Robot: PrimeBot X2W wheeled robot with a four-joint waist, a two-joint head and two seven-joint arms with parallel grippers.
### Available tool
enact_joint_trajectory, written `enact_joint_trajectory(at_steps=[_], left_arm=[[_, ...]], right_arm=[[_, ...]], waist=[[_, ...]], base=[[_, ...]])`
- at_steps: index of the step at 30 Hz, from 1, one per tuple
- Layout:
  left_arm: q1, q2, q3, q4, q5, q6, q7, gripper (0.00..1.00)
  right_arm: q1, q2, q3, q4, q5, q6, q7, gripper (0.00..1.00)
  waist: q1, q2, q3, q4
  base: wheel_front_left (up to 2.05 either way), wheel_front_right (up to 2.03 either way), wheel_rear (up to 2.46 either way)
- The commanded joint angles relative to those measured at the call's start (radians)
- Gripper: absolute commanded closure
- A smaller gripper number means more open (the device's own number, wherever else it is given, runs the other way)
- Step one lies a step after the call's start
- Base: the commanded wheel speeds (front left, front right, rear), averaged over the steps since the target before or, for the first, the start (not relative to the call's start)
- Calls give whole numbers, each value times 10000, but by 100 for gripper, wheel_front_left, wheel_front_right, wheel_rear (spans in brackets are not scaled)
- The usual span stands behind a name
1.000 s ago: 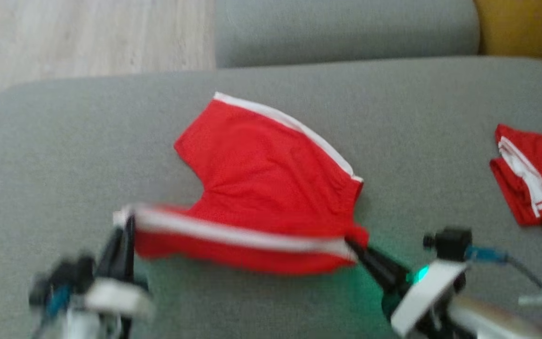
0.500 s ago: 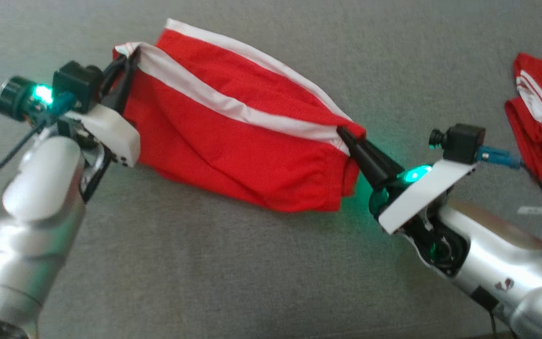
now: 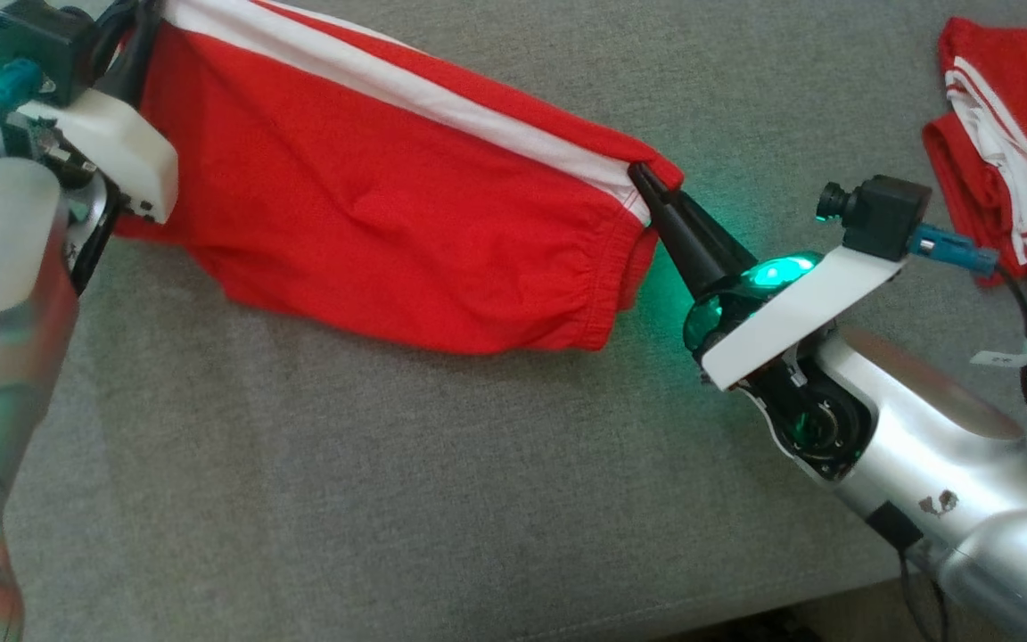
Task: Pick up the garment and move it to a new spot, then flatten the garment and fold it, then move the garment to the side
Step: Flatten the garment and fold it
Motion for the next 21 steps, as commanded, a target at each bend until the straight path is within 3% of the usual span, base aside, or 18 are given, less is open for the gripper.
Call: enact_joint_trajectory(at_steps=[1, 6, 8, 9, 10, 16, 21], left_arm=[[-508, 434, 167, 28, -156, 20, -170, 100], [-659, 212, 67, 573, -366, 20, -542, 100], [-638, 122, 49, 730, -418, 20, -703, 33], [-638, 122, 49, 730, -418, 20, -703, 33], [-626, 84, 78, 778, -455, 20, -784, 0], [-293, -32, 287, 773, -446, 96, -990, 0], [801, 133, 1115, -258, -431, 614, -998, 0]], right_arm=[[125, 69, -65, -195, -163, -7, -66, 100], [161, 226, -130, 81, -443, -7, -66, 100], [196, 288, -75, 215, -455, -7, -66, 50], [196, 288, -75, 215, -455, -7, -66, 50], [211, 308, -77, 278, -463, -7, -66, 0], [508, 227, -335, 604, -441, -7, -66, 0], [1010, 162, -983, 1035, -902, -7, -66, 0]], waist=[[-1, 0, 39, -19], [-1, 0, 62, -39], [-1, 0, 34, -31], [-1, 0, 34, -31], [-1, 0, 10, -25], [-1, 0, -267, 67], [-1, 0, -784, 141]], base=[[0, 0, 0], [0, 0, 0], [0, 0, 0], [0, 0, 0], [0, 0, 0], [0, 0, 0], [0, 0, 0]])
